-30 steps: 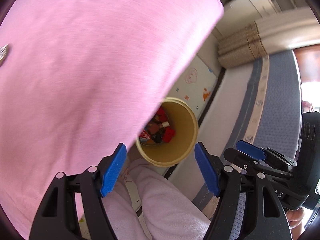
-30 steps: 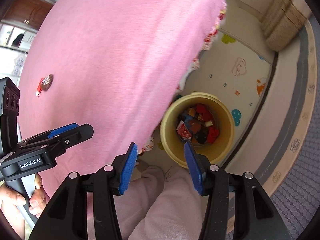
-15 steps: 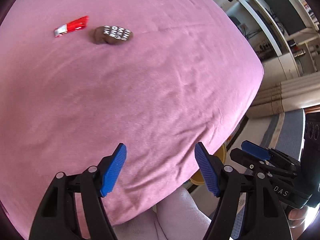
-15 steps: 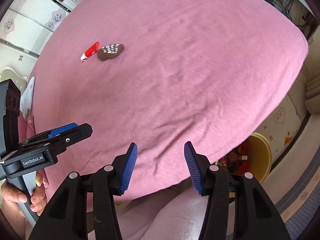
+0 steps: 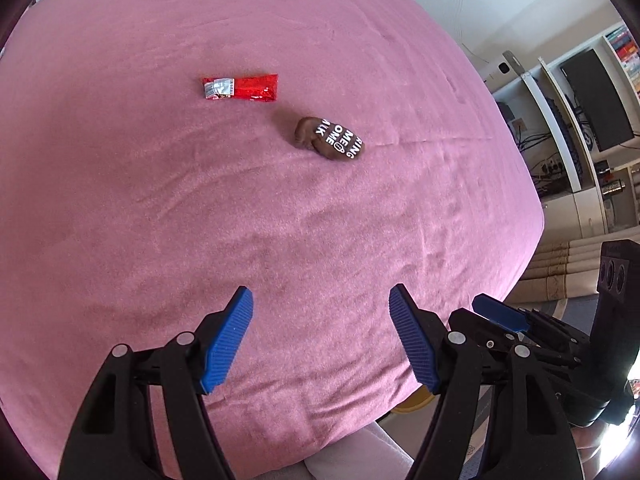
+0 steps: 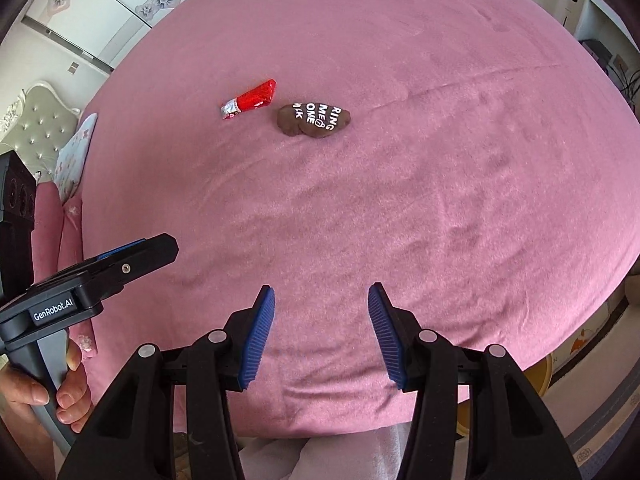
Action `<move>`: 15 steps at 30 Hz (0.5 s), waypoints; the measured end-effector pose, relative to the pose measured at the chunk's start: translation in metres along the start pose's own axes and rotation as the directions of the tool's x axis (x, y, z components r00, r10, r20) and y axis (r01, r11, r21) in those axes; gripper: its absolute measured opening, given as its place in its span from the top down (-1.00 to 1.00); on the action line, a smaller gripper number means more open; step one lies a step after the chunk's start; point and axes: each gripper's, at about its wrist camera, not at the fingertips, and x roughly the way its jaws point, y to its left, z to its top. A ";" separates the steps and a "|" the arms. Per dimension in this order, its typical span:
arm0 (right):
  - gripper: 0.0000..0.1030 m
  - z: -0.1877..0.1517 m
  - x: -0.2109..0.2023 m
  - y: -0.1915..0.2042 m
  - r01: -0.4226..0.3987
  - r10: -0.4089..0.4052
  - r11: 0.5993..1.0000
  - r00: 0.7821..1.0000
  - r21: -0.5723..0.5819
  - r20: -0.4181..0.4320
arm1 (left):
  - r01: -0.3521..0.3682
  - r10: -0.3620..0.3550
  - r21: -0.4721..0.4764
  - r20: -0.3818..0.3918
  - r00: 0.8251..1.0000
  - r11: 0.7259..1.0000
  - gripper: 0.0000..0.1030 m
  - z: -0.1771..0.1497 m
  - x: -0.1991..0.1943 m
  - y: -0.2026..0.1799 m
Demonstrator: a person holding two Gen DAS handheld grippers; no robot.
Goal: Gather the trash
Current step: 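Move both grippers back over the red wrapper and brown sock on the bed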
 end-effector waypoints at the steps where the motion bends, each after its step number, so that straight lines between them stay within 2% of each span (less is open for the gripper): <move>1: 0.05 0.007 0.002 0.000 -0.002 0.002 1.000 1.000 -0.004 -0.004 | -0.007 0.007 -0.003 0.000 1.000 1.000 -0.36 0.006 0.002 0.001; 6: 0.05 0.050 0.023 0.001 0.007 -0.009 0.999 0.999 -0.040 -0.033 | -0.027 0.027 -0.034 -0.002 1.000 0.999 -0.36 0.036 0.014 0.008; 15: 0.05 0.113 0.071 0.004 0.000 -0.009 0.995 0.996 -0.096 -0.092 | -0.053 0.049 -0.087 -0.051 0.998 0.995 -0.36 0.092 0.058 0.027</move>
